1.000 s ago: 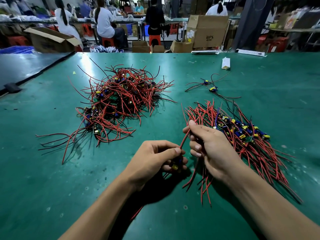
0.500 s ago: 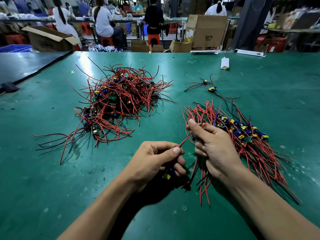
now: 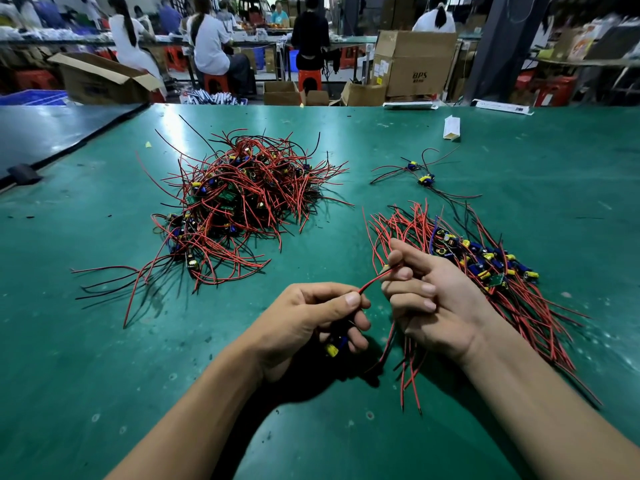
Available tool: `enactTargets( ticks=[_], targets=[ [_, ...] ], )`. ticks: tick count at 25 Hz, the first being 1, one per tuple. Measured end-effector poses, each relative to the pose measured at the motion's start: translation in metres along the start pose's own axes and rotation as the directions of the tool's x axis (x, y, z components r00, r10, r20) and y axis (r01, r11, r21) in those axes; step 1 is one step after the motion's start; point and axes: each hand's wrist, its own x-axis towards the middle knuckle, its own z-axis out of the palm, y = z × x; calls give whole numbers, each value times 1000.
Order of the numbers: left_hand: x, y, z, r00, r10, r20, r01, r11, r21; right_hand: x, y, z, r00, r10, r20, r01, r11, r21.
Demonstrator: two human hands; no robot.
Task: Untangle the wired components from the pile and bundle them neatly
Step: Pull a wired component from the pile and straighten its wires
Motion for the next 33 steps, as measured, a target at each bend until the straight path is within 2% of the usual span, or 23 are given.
enactTargets(
  ticks=[2,5,7,8,9,10,11,12,13,14,17,18,20,21,22,23,24,25,27,28,30,33],
  targets=[
    [0,1,0,1000,-10,-3,10,1000,-5,-3,0,1,999,33,39,-34,999,32],
    [1,2,3,997,-24,-71,19,997,-75,1,4,3,998,-49,31,49,999,-22],
    [4,4,4,983,0,-186,-27,989,-143,5,8,3,993,-122,3,121,982,-147],
    [6,5,2,968,31,-250,-69,987,-146,6,12,2,984,-178,-6,170,945,-278],
    [7,7,1,950,70,-305,-121,981,-152,8,19,-2,963,-271,9,241,843,-481],
    [8,9,0,931,111,-347,-178,970,-167,10,26,-7,914,-399,68,321,612,-723],
    [8,11,-2,913,149,-380,-234,954,-187,12,31,-11,831,-522,192,373,266,-889],
    [9,13,-3,895,181,-408,-283,937,-206,13,35,-16,738,-582,341,385,-52,-922],
    [9,15,-3,879,204,-432,-322,921,-220,13,37,-19,686,-577,444,382,-234,-894],
    [9,16,-3,866,218,-451,-350,907,-235,13,38,-21,681,-535,499,381,-323,-866],
    [8,17,-1,858,215,-467,-386,869,-308,12,47,-21,759,-408,507,280,-499,-820],
    [8,17,1,863,209,-459,-384,863,-329,12,52,-20,754,-415,509,266,-515,-815],
    [8,16,2,879,189,-439,-362,862,-354,11,60,-17,685,-507,523,332,-423,-843],
    [7,17,2,890,176,-421,-343,866,-363,11,60,-14,652,-574,496,380,-319,-868],
    [7,16,1,900,162,-404,-322,872,-369,11,57,-11,652,-629,423,424,-160,-891],
    [7,16,-1,911,147,-386,-301,877,-376,10,54,-7,687,-650,323,470,59,-881],
    [6,15,-2,924,132,-359,-277,878,-390,9,51,-4,740,-633,229,502,292,-814],
    [4,14,-3,940,116,-321,-249,877,-412,7,47,-1,790,-592,159,505,481,-716],
    [3,12,-4,965,77,-249,-178,895,-410,3,39,4,877,-468,108,444,703,-556],
    [3,11,-3,971,51,-232,-141,911,-388,1,35,6,918,-381,108,380,774,-506],
    [3,11,-1,977,-9,-212,-68,934,-352,-4,31,7,969,-205,137,246,852,-462],
    [1,12,3,991,-76,-114,46,967,-251,-10,28,3,980,-38,193,143,813,-564]
  ],
)
